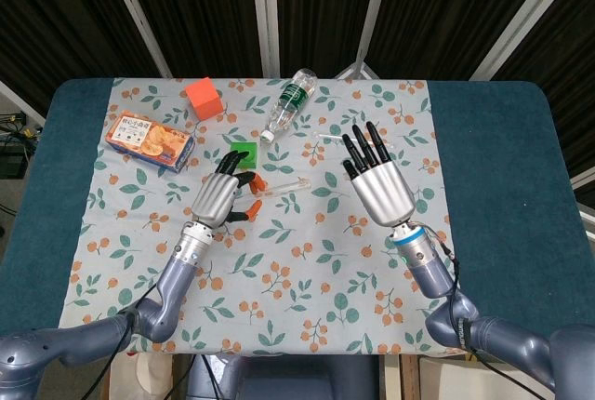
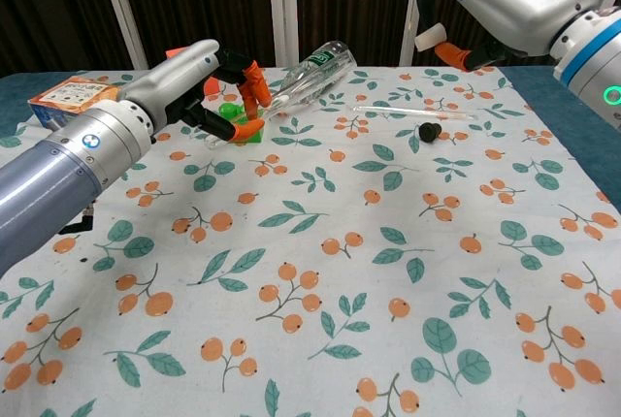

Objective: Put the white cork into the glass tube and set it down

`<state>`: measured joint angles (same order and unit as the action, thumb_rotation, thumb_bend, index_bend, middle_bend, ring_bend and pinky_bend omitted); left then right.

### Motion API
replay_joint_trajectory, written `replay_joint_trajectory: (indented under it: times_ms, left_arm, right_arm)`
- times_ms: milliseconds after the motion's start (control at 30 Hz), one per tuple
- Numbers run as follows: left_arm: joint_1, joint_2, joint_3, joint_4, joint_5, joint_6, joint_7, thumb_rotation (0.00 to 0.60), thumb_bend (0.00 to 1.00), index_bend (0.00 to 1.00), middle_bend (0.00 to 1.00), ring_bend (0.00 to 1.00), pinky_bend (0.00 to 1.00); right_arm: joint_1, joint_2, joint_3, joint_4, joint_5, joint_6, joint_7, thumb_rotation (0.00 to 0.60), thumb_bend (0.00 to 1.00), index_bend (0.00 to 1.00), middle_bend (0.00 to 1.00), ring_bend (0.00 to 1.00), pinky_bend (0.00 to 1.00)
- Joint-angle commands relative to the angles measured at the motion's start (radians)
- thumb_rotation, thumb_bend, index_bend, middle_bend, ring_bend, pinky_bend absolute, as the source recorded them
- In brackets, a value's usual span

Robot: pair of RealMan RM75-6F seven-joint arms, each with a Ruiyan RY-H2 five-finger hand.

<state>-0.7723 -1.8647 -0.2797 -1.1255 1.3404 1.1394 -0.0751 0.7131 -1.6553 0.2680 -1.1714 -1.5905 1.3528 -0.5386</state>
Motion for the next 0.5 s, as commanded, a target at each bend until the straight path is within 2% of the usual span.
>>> replay_joint_trajectory:
  times_ms: [33,500]
  left_arm:
    - [-0.002,-0.007,-0.007,-0.009,-0.011,0.003,0.014,0.600,0.75,0.54,0.59,0.09,0.00]
    - [0.004,-0.068,-0.060,-0.021,-0.113,0.010,0.082,0.600,0.75,0.53,0.59,0.09,0.00]
  right_arm:
    - [0.007,-0.021,0.004,0.016,0.007,0.009,-0.009,0.600,0.44,0.56,0.21,0.03,0.02]
    - [0.024,-0.059,0.007,0.040,0.023,0.024,-0.018,0.600,0.44,0.56,0.21,0.03,0.02]
